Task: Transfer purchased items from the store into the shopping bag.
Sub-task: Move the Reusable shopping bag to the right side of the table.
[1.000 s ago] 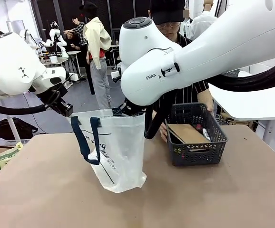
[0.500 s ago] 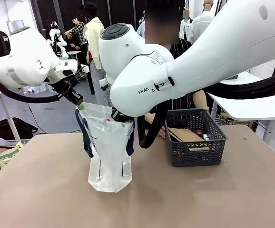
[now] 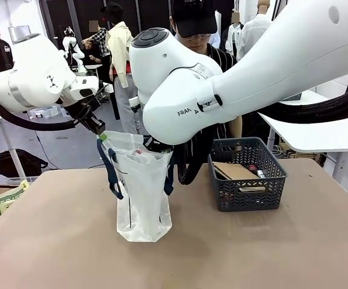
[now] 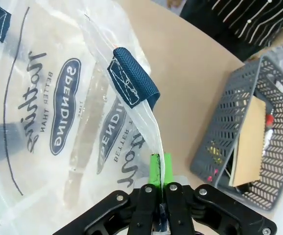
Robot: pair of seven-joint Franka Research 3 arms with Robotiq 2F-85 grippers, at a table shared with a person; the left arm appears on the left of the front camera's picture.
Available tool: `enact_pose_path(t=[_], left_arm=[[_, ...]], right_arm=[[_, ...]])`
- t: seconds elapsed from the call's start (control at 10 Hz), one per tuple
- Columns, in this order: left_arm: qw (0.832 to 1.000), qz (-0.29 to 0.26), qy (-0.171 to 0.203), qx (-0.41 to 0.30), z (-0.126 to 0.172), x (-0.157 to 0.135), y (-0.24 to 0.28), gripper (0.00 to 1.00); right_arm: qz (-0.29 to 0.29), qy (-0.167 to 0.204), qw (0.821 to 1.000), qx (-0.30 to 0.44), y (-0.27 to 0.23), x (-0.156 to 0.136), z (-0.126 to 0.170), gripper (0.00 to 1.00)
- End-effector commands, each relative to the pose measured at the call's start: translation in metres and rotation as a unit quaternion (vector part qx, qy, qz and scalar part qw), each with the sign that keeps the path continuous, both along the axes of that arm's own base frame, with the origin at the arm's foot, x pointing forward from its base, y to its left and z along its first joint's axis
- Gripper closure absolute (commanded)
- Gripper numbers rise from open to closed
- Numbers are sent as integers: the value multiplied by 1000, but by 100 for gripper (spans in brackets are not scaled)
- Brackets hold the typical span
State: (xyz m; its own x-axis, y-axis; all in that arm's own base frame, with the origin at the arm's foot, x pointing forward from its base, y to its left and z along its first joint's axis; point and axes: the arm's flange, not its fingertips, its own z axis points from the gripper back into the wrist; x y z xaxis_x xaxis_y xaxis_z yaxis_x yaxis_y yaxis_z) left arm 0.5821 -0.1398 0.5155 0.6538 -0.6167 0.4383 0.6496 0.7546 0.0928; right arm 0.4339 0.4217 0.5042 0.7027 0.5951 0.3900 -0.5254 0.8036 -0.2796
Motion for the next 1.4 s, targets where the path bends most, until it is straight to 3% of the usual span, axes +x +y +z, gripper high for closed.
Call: enact_pose_path(t=[0.0,1.3], left_arm=[[1000,6,-9,-6,-1,-5,4,100],[1000,6,-9,-6,-1,-5,4,100]], right_arm=[[5,8,1000,2,-4,-1,1,100],[5,8,1000,2,-4,-1,1,100]])
